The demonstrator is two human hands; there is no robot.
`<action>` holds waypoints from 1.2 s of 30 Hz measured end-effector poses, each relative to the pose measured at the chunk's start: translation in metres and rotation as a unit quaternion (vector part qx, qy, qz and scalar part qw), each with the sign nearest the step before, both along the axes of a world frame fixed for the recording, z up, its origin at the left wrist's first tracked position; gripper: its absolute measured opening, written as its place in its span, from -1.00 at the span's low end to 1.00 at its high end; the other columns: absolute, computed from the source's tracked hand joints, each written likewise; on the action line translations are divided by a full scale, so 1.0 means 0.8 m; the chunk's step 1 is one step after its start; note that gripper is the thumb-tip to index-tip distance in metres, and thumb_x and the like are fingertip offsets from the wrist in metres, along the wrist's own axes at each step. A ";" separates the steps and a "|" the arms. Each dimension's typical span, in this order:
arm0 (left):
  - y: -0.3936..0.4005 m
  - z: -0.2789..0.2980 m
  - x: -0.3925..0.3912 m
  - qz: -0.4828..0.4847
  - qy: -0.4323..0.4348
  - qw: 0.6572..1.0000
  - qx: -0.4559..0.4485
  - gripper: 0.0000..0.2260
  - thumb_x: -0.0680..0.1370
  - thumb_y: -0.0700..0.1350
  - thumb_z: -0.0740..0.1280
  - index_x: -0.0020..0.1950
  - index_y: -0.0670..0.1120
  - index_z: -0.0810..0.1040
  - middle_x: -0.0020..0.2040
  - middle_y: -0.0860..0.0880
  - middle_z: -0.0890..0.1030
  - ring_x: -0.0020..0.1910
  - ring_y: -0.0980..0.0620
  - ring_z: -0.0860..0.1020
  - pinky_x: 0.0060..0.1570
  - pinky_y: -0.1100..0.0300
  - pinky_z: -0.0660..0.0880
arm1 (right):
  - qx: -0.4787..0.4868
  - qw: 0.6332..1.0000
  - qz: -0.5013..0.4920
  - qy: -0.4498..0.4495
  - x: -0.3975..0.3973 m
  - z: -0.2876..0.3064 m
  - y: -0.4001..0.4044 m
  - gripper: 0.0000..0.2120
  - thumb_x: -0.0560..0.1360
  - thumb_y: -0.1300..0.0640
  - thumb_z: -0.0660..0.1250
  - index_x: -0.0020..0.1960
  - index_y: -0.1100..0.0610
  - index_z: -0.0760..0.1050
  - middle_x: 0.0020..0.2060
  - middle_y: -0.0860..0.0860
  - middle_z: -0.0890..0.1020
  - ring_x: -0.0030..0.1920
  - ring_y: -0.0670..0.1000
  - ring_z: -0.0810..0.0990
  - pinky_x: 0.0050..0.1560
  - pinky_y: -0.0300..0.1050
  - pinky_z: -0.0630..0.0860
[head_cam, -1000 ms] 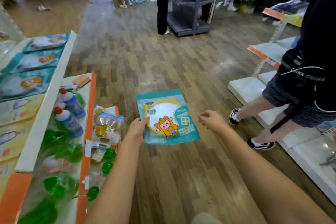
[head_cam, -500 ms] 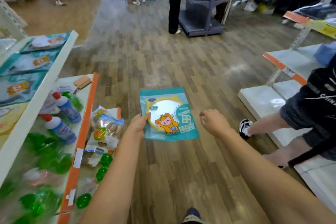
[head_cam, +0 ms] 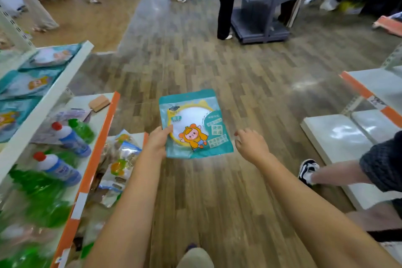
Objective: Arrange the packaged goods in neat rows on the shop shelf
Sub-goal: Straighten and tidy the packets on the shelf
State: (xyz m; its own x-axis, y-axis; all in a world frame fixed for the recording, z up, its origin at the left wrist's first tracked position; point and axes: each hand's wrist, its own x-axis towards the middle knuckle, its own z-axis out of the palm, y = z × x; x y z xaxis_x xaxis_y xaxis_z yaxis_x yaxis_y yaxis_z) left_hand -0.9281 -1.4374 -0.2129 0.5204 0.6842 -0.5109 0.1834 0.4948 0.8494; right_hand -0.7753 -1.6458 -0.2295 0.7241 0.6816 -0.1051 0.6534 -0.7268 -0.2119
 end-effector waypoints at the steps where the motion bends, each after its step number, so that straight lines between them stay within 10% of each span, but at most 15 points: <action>1: 0.006 -0.005 0.009 0.002 0.001 1.000 -0.001 -0.75 0.61 -0.20 0.24 0.27 -0.25 0.46 0.12 -0.22 0.58 -0.18 -0.08 0.58 0.08 -0.15 0.49 | -0.005 1.000 0.002 0.007 0.009 -0.004 0.007 -0.65 0.59 0.08 0.09 0.35 0.08 0.38 0.28 0.08 0.47 0.27 0.13 0.42 0.20 -0.06 0.35; 13: 0.136 -0.007 0.132 -0.031 -0.005 0.999 -0.030 -0.72 0.62 -0.13 0.23 0.30 -0.20 0.47 0.20 -0.22 0.57 -0.06 -0.17 0.59 0.05 -0.17 0.49 | 0.008 0.999 -0.046 0.024 0.147 0.011 0.132 -0.66 0.61 0.07 0.07 0.33 0.10 0.40 0.28 0.12 0.48 0.27 0.17 0.42 0.21 -0.03 0.36; 18: 0.188 0.008 0.185 -0.035 -0.017 0.999 -0.010 -0.74 0.63 -0.16 0.21 0.29 -0.23 0.47 -0.08 -0.13 0.66 -0.19 -0.07 0.59 -0.21 -0.03 0.57 | 0.037 0.998 -0.053 0.021 0.197 0.017 0.184 -0.67 0.59 0.06 0.09 0.28 0.11 0.44 0.23 0.13 0.51 0.24 0.19 0.45 0.17 -0.01 0.39; 36: 0.295 0.028 0.375 0.058 -0.038 0.997 -0.018 -0.70 0.62 -0.14 0.24 0.31 -0.24 0.46 0.21 -0.24 0.56 -0.10 -0.15 0.59 -0.10 -0.12 0.54 | 0.048 0.996 0.070 0.019 0.439 0.044 0.353 -0.70 0.59 0.03 0.11 0.17 0.12 0.52 0.15 0.15 0.58 0.17 0.19 0.52 0.07 -0.02 0.44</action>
